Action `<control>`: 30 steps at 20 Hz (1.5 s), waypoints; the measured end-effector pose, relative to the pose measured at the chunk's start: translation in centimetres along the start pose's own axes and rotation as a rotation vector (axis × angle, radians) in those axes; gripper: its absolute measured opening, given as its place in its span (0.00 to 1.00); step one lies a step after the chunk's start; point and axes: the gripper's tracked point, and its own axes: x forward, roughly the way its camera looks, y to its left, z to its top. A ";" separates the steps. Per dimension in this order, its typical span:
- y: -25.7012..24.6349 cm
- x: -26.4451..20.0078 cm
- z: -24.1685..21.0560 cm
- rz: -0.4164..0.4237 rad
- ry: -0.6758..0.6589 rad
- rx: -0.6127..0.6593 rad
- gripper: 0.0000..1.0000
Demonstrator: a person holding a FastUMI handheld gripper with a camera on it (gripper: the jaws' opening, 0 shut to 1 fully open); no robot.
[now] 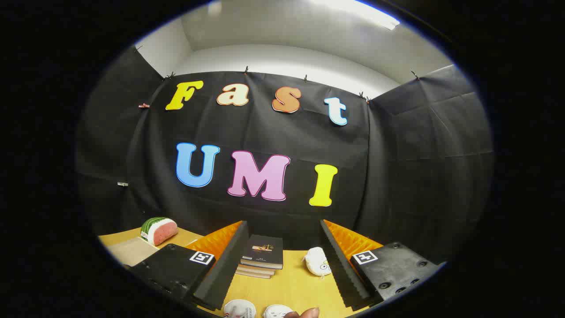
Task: Open the storage box then place both shoes into the box .Put the left shoe in first, then the right shoe, with the right side of both shoes facing outward in a uniform manner.
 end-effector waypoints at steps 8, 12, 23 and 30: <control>1.2 0.3 -0.3 0.012 0.012 -0.007 0.97; 2.0 -0.1 -0.2 0.040 -0.005 -0.017 0.97; 3.2 0.3 -0.3 0.086 -0.017 -0.012 0.98; 6.3 0.4 -1.7 0.163 0.039 0.035 0.97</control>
